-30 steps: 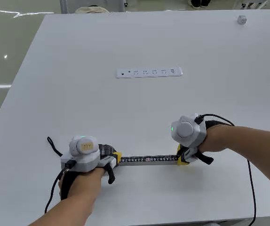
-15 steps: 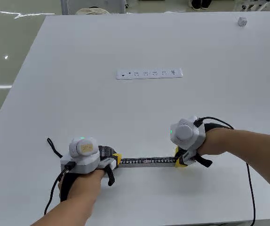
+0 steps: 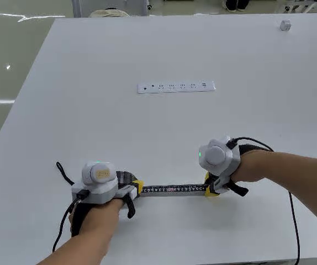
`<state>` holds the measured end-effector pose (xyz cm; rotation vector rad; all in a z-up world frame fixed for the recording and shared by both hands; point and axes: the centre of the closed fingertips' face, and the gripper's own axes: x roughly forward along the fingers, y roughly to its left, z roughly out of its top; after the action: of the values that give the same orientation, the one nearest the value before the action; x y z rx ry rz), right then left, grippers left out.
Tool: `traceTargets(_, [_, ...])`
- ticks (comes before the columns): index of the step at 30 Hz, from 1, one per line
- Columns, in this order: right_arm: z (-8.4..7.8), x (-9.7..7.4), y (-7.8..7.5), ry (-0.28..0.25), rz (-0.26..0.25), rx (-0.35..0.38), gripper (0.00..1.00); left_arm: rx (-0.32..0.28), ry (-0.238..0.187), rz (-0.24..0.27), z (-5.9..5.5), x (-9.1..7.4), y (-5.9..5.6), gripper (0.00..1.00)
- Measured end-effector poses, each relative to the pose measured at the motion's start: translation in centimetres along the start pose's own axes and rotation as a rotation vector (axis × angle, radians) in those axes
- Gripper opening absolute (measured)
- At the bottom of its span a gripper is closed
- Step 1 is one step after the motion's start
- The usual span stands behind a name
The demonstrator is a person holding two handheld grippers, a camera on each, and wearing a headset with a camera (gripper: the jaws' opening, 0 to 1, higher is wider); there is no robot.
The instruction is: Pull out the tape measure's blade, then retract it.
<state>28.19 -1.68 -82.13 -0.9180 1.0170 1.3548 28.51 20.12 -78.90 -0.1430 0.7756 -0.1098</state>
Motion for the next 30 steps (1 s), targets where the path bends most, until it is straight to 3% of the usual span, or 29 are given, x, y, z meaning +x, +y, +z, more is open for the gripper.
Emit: traceTargets(30, [0.88, 0.25, 0.18, -0.019, 0.002, -0.004, 0.14, 0.001, 0.002, -0.005, -0.06, 0.03, 0.01, 0.61])
